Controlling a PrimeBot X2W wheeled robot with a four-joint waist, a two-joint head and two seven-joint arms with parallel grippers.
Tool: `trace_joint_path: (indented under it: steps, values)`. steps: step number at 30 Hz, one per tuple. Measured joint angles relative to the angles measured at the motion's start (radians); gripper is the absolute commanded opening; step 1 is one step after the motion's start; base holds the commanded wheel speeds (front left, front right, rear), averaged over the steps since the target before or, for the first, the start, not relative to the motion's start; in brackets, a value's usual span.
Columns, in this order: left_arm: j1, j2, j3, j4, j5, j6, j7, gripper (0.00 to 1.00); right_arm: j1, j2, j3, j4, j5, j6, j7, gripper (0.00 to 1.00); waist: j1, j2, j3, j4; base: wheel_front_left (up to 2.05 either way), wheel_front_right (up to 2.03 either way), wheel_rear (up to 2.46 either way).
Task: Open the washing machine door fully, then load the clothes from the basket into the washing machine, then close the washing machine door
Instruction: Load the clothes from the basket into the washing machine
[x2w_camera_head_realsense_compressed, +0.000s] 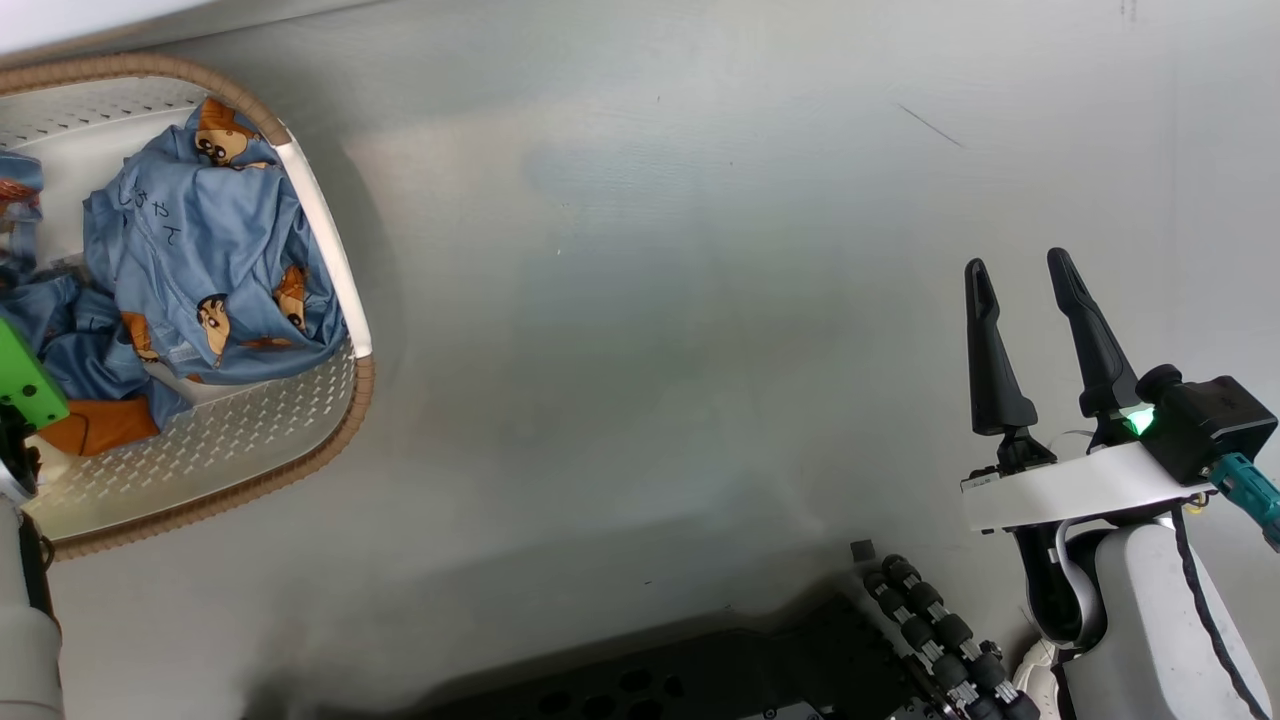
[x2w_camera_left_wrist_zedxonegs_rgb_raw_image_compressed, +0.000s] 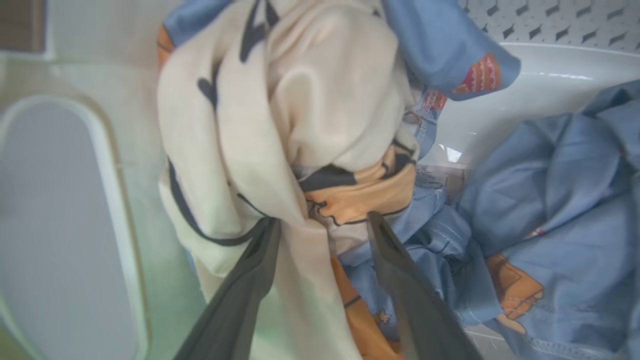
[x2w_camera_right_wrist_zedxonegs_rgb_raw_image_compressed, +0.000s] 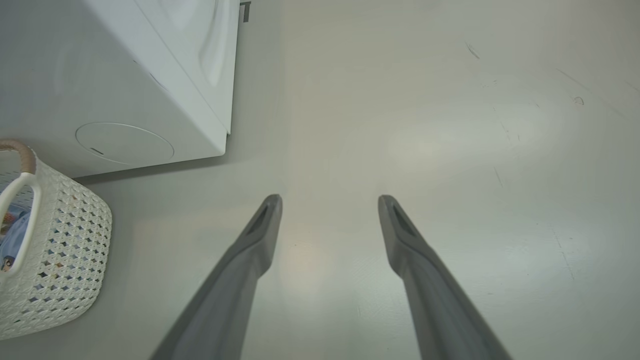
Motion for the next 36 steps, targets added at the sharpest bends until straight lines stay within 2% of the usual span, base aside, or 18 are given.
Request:
trace_joint_path:
  steps: [2, 3, 6, 9, 10, 22, 29, 36]
  values:
    - [-0.003, 0.0, 0.004, 0.002, 0.014, 0.0, -0.004, 0.77, 0.0, 0.0, 0.0, -0.001, 0.0, 0.0, 0.0, 1.0, 0.0, 0.0, 0.002, 0.001, 0.0, 0.0, 0.0]
    - [-0.003, -0.001, 0.008, 0.002, 0.017, 0.0, -0.008, 0.56, 0.0, 0.0, 0.0, -0.002, 0.0, 0.0, 0.0, 1.0, 0.0, 0.0, 0.003, 0.001, 0.0, 0.0, 0.0]
    - [-0.007, -0.002, 0.02, 0.006, 0.023, 0.0, -0.018, 0.35, 0.0, 0.0, -0.001, -0.007, 0.0, 0.0, 0.0, 1.0, -0.0001, 0.0, 0.007, 0.002, 0.0, 0.0, 0.0]
    - [-0.017, -0.008, 0.026, 0.013, 0.031, 0.0, -0.03, 0.03, 0.0, 0.0, -0.006, -0.009, -0.003, 0.0, 0.0, 1.0, -0.0001, 0.0, 0.011, 0.003, 0.0, 0.0, 0.0]
    - [-0.022, -0.01, 0.027, 0.016, 0.035, 0.0, -0.035, 0.0, 0.0, 0.0, -0.006, -0.009, -0.003, 0.0, 0.0, 1.0, -0.0001, 0.0, 0.012, 0.004, 0.0, 0.0, 0.0]
    - [-0.04, -0.043, 0.053, 0.064, 0.053, 0.0, -0.106, 0.0, 0.0, 0.0, -0.009, -0.007, -0.005, 0.0, 0.0, 1.0, 0.0, 0.0, 0.009, 0.014, 0.0, 0.0, 0.0]
    - [-0.04, -0.088, 0.057, 0.102, 0.054, 0.0, -0.176, 0.0, -0.011, 0.0, -0.002, 0.005, -0.005, 0.0, 0.0, 1.0, 0.0, 0.0, -0.027, 0.026, 0.0, 0.0, 0.0]
    - [-0.035, -0.101, 0.063, 0.145, 0.041, 0.0, -0.238, 0.0, -0.023, 0.0, 0.004, 0.03, -0.005, 0.0, 0.0, 1.0, 0.0, 0.0, -0.079, 0.039, 0.0, 0.0, 0.0]
